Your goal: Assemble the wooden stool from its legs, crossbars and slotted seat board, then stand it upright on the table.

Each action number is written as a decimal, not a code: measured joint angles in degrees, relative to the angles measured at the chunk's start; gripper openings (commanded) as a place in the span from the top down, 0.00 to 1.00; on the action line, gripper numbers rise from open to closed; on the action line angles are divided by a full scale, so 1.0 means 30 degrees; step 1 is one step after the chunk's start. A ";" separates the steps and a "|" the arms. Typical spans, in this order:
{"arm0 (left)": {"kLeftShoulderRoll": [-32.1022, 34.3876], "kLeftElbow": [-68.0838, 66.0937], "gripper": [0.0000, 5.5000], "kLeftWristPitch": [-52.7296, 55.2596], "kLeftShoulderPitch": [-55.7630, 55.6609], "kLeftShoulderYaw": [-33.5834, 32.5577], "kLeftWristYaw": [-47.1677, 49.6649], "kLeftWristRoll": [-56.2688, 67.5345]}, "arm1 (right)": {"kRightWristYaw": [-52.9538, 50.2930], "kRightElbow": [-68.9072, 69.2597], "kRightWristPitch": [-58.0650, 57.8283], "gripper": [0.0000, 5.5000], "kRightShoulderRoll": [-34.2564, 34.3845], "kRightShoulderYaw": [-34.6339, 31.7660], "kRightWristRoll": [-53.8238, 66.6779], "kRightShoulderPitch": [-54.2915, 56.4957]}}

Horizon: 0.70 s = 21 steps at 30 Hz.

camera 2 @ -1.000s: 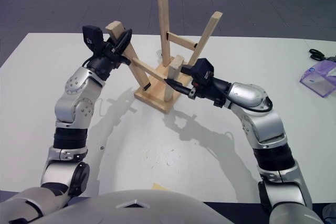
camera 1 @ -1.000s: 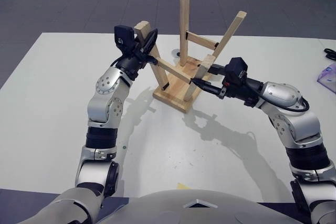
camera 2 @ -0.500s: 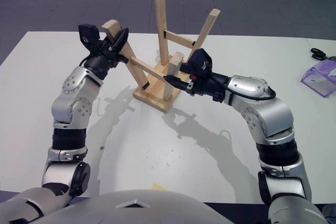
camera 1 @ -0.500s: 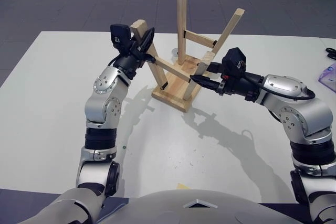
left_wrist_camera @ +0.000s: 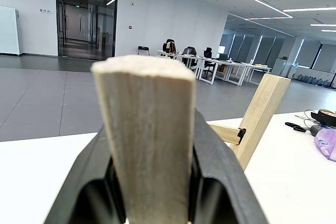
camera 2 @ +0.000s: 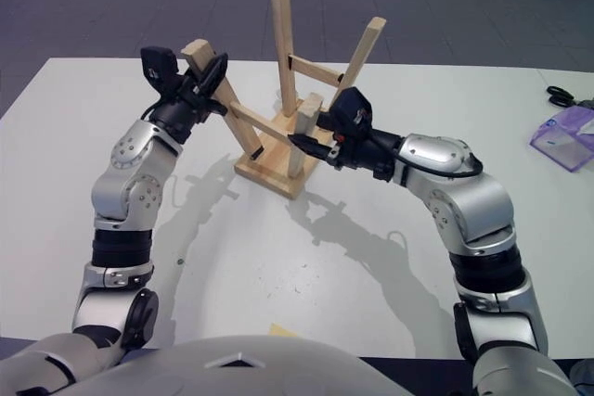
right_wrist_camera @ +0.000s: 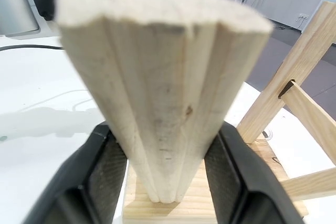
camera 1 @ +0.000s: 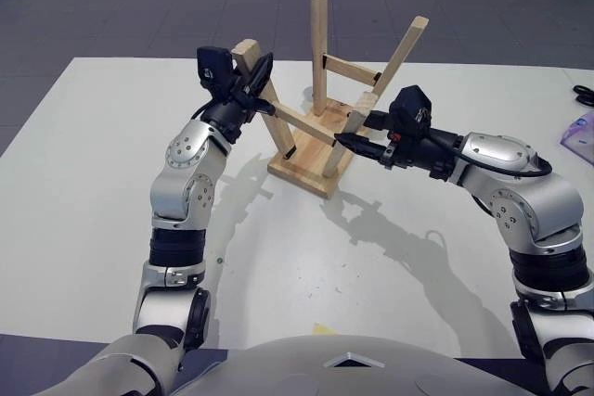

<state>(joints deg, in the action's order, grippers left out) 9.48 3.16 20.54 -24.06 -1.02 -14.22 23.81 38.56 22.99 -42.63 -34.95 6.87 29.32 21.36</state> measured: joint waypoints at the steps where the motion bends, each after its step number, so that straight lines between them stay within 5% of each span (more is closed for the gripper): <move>1: 0.0002 -0.0023 0.81 0.0000 0.0000 0.0000 0.0002 -0.0005 | 0.0003 -0.0018 -0.0001 0.56 0.0023 -0.0008 0.0007 -0.0020; 10: -0.0471 0.0028 0.81 -0.0009 -0.0081 0.0268 -0.0396 0.0013 | -0.0642 -0.1301 -0.0294 0.31 0.1761 -0.1934 0.1401 -0.0349; 19: -0.0426 -0.0034 0.81 -0.0092 -0.0273 0.0227 -0.0690 -0.0030 | -0.1642 -0.1826 -0.2773 0.04 0.3186 -0.8319 1.3431 0.2202; 21: -0.0361 -0.0051 0.81 -0.0100 -0.0272 0.0246 -0.0834 -0.0036 | -0.2932 -0.2821 -0.2052 0.02 0.3308 -0.8755 1.2922 0.3481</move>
<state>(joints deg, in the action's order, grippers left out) 8.40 3.00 20.24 -24.88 -0.28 -16.72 23.70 29.77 14.52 -48.79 -25.02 -19.40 68.08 31.80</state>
